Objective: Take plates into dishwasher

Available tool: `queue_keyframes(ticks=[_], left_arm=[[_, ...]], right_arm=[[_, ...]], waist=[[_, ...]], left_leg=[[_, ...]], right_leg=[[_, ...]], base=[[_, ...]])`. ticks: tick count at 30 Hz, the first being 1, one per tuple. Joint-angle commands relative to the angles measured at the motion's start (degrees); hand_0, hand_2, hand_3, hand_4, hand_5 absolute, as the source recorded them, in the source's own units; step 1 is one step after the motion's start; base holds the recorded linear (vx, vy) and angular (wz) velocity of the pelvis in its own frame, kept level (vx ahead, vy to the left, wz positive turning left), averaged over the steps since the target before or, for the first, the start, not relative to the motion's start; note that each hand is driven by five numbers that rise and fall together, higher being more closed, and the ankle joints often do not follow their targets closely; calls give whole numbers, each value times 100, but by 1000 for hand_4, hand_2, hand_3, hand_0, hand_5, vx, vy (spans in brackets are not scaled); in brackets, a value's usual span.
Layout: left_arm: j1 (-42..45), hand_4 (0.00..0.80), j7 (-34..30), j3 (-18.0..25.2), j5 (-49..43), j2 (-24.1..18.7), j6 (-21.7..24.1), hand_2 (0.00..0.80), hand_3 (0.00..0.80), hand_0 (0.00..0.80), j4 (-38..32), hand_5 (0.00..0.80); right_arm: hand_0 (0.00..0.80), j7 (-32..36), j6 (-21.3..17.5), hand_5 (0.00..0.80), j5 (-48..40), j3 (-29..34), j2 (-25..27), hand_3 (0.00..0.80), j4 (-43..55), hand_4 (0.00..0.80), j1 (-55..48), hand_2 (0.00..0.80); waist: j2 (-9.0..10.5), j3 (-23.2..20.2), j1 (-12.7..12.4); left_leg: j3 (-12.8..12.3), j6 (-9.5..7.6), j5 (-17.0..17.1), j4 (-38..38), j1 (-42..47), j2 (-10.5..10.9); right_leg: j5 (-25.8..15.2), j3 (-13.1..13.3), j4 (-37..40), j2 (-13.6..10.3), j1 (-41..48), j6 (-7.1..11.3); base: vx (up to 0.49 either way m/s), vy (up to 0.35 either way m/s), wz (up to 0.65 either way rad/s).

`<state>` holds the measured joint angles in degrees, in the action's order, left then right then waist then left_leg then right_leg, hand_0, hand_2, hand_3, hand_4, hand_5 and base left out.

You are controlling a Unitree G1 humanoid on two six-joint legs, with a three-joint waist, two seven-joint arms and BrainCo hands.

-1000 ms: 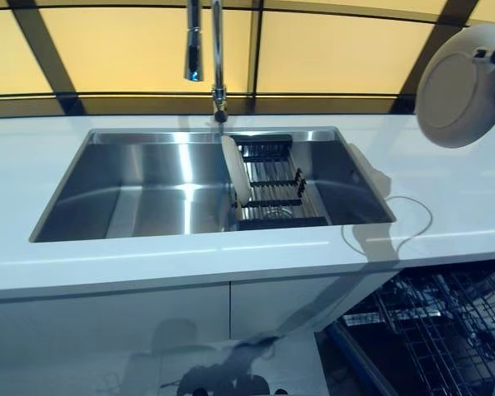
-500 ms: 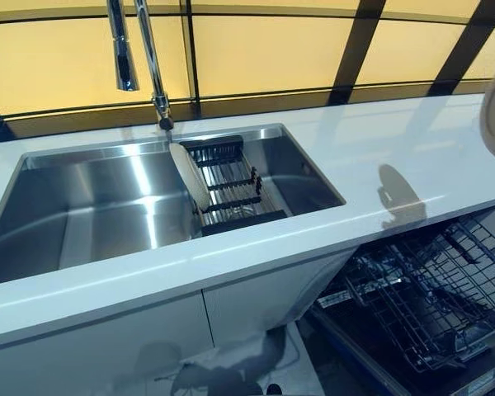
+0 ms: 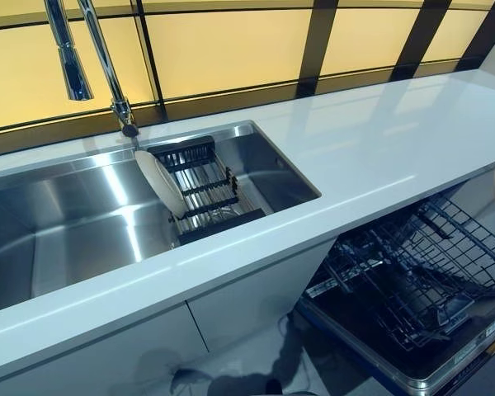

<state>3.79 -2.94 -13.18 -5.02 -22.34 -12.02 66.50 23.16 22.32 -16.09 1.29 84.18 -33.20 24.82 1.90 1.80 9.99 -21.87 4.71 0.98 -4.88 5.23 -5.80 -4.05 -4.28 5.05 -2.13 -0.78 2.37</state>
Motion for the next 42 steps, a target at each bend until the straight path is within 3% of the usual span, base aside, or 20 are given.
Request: queue_keyframes(ticks=[1, 9, 17, 42], left_arm=[[-97, 0, -83, 304, -313, -414, 13, 0, 0, 0, 258, 0], [-115, 0, -68, 403, -413, -398, 10, 0, 0, 0, 252, 0], [-139, 0, -75, 428, -498, -431, -31, 0, 0, 0, 239, 0], [-266, 0, -150, 201, -336, -392, 56, 0, 0, 0, -132, 0]], right_arm=[[800, 202, -639, 800, 260, 569, -25, 800, 330, 800, -119, 800], [800, 686, -1164, 800, 801, 989, -404, 800, 554, 800, -1101, 800], [800, 655, -1640, 800, 1182, 815, -700, 800, 603, 800, -1315, 800], [800, 18, -1884, 800, 2166, -577, -1520, 800, 94, 800, -299, 800]], waist=[[400, 91, -26], [357, 133, 11], [295, 187, -27], [-171, 609, -230]], left_leg=[[99, -138, -346, 18, 316, -67], [62, -147, -371, 48, 305, -77], [76, -152, -383, 67, 297, -84], [256, -96, -350, 137, 23, -70]], right_leg=[[-8, -57, -59, -224, 46, 620], [3, -83, -94, -248, 1, 620], [18, -144, -128, -279, -25, 624], [51, -411, -248, -493, -278, 630]], base=[[0, 0, 0], [3, -11, -2], [-1, -27, 0], [-30, -22, 3]])
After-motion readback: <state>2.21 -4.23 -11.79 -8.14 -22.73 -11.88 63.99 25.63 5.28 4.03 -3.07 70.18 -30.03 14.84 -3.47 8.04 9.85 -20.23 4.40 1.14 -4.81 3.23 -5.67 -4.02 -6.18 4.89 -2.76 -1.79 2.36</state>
